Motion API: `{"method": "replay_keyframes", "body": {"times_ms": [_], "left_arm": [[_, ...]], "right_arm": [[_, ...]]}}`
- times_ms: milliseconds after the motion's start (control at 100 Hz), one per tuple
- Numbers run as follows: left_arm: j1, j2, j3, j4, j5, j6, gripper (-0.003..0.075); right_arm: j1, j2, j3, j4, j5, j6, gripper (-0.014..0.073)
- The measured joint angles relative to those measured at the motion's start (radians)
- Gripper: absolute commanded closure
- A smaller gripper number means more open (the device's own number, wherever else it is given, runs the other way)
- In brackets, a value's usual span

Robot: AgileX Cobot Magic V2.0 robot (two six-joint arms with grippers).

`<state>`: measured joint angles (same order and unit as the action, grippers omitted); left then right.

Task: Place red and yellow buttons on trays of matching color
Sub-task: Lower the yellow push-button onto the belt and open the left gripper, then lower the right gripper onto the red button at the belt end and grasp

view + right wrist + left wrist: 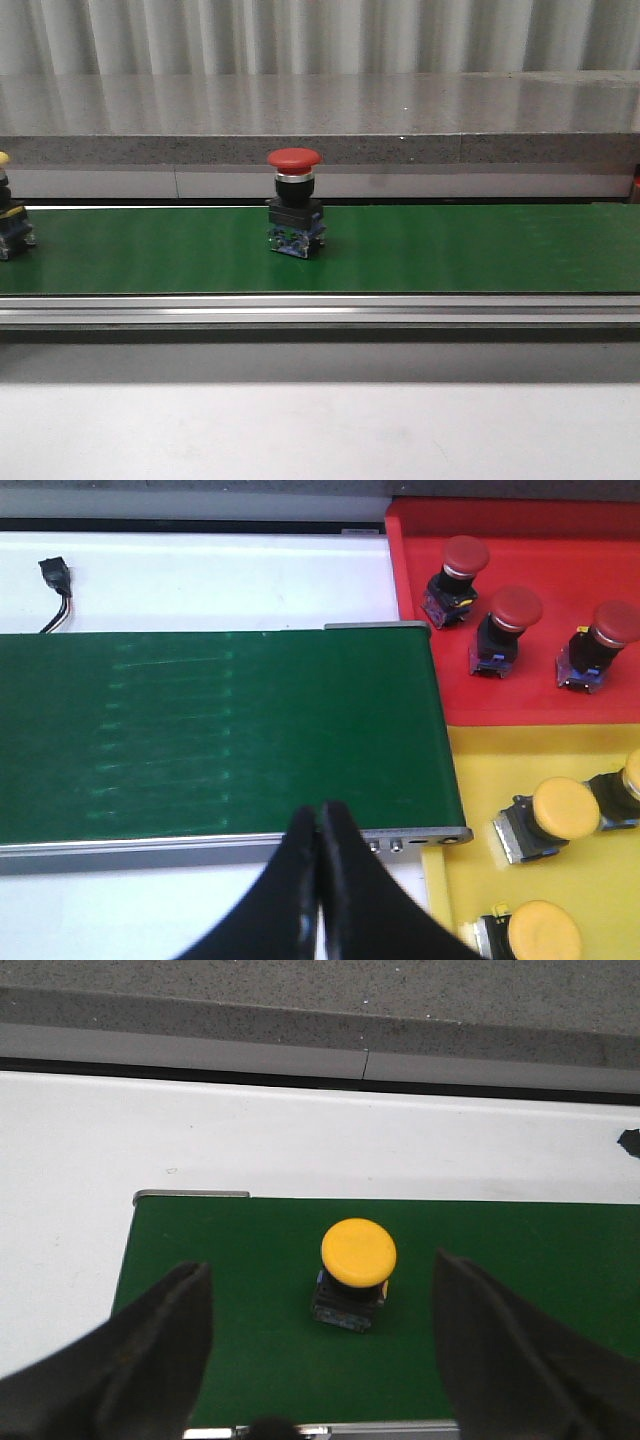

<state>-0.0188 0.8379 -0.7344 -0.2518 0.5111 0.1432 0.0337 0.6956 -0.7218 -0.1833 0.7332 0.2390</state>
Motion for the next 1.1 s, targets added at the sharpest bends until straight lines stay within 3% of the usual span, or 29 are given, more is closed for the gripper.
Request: {"method": "replay_keyframes", "body": {"times_ms": [230,980,1100], "left_arm": [[0.0,-0.152,0.097,0.001,0.006,0.0,0.0739],[0.0,-0.176,0.116,0.001,0.012,0.0,0.074],[0.0,-0.176,0.116,0.001,0.012,0.0,0.074]], "right_arm": [[0.0,0.0,0.0,0.0,0.0,0.0,0.0661],[0.0,0.0,0.0,0.0,-0.006,0.0,0.0656],[0.0,0.0,0.0,0.0,0.007,0.0,0.0566]]}}
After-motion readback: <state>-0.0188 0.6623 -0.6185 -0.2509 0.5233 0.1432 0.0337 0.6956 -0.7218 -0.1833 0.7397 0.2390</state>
